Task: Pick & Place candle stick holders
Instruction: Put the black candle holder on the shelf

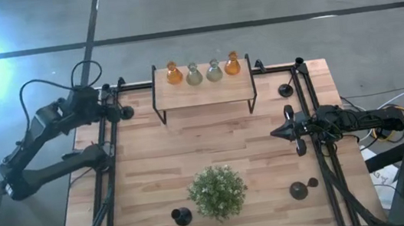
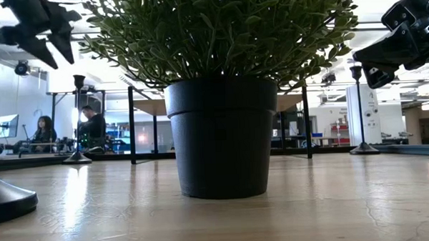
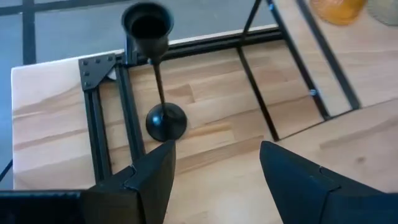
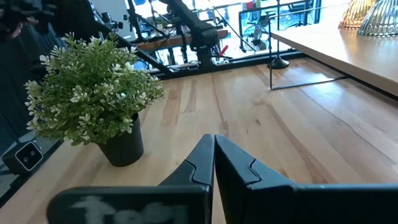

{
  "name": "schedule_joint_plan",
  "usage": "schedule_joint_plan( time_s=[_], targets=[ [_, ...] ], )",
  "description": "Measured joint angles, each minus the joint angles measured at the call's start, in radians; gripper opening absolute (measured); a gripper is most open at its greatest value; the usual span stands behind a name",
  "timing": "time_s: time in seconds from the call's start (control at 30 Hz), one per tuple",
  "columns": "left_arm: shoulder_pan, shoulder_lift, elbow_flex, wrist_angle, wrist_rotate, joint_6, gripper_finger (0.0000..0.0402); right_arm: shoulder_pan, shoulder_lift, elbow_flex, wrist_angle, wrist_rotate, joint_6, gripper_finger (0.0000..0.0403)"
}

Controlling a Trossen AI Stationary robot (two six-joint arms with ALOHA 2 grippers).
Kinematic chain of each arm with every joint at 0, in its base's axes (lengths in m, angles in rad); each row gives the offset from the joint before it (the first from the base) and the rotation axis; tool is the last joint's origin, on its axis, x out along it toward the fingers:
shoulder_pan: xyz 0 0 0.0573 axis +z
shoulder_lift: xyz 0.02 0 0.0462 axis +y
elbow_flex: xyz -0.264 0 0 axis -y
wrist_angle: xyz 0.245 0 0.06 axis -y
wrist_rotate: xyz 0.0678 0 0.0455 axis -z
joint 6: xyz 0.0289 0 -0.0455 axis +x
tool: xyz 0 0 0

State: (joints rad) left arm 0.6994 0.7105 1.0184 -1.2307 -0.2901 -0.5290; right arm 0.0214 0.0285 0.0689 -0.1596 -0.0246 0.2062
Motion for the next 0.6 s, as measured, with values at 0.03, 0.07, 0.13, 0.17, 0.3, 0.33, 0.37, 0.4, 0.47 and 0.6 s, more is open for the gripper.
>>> schedule_joint_plan(
  time_s=[0.03,0.07,0.13,0.17,0.3,0.33,0.37,0.4,0.47,0.6],
  targets=[
    [0.0,0.005,-0.022,0.011,-0.005,-0.011,0.0238,0.0,0.0,0.0,0.0,0.0,0.0,0.0008],
    [0.0,0.012,-0.048,0.019,-0.012,-0.028,0.0238,0.0,0.0,0.0,0.0,0.0,0.0,0.0008],
    [0.0,0.028,-0.112,0.034,-0.022,-0.073,0.0238,0.0,0.0,0.0,0.0,0.0,0.0,0.0008],
    [0.0,0.039,-0.145,0.052,-0.036,-0.088,0.0238,0.0,0.0,0.0,0.0,0.0,0.0,0.0008],
    [0.0,0.065,-0.256,0.157,-0.119,-0.141,0.0238,0.0,0.0,0.0,0.0,0.0,0.0,0.0008],
    [0.001,0.072,-0.28,0.19,-0.14,-0.152,0.0238,0.0,0.0,0.0,0.0,0.0,0.0,0.0008],
    [0.001,0.072,-0.299,0.212,-0.159,-0.158,0.0238,0.0,0.0,0.0,0.0,0.0,0.0,0.0008],
    [-0.001,0.073,-0.317,0.254,-0.177,-0.161,0.0238,0.0,0.0,0.0,0.0,0.0,0.0,0.0008],
    [0.001,0.083,-0.347,0.325,-0.224,-0.165,0.0238,0.0,0.0,0.0,0.0,0.0,0.0,0.0008],
    [0.001,0.104,-0.4,0.452,-0.285,-0.162,0.0238,0.0,0.0,0.0,0.0,0.0,0.0,0.0008]
  ],
)
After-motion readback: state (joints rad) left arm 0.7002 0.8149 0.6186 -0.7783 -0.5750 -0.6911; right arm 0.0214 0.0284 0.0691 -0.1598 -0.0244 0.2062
